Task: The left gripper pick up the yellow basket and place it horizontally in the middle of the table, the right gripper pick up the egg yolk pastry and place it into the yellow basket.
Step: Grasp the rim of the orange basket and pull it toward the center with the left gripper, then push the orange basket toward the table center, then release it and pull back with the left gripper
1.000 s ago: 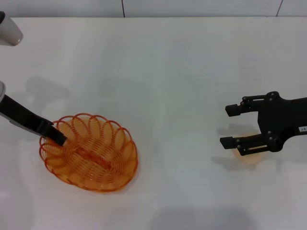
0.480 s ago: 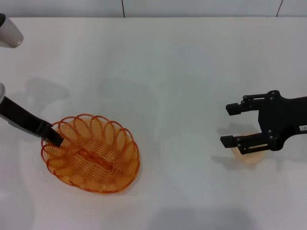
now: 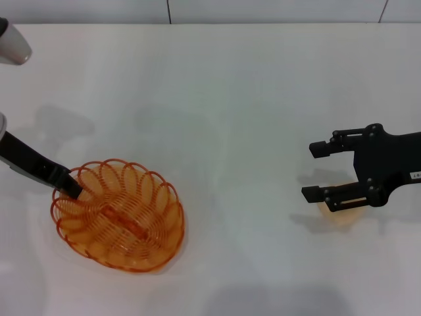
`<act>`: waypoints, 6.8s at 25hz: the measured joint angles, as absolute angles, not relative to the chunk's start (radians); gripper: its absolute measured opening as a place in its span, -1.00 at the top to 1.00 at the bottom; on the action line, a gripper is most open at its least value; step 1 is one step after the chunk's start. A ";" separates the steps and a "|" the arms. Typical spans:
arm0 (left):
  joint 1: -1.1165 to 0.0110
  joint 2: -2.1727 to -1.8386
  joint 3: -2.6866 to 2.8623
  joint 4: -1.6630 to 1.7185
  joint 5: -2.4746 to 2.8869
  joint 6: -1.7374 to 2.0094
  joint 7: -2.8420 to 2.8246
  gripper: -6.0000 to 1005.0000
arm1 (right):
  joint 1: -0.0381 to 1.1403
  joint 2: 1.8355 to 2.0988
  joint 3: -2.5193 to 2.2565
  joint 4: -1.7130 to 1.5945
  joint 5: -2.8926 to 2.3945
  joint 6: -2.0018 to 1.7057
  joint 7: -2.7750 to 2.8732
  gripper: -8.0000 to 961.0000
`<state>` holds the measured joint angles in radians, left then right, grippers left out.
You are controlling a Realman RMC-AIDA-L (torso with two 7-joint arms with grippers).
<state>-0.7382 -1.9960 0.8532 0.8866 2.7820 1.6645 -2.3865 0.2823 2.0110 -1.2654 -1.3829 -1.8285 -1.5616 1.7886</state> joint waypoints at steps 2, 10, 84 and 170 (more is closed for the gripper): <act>-0.741 -1.994 0.852 0.887 2.782 1.666 -2.387 0.69 | 0.282 2.011 -1.264 -1.384 -1.828 -1.562 1.789 -0.60; -0.758 -1.990 0.849 0.892 2.777 1.685 -2.388 0.75 | 0.282 2.010 -1.263 -1.382 -1.828 -1.563 1.789 -0.60; -0.801 -2.029 0.745 0.729 2.574 1.432 -2.818 0.77 | 0.298 2.010 -1.258 -1.405 -1.802 -1.643 1.820 -0.60; -0.817 -2.038 0.743 0.660 2.496 1.418 -2.737 -0.34 | 0.298 2.010 -1.250 -1.415 -1.799 -1.651 1.829 -0.60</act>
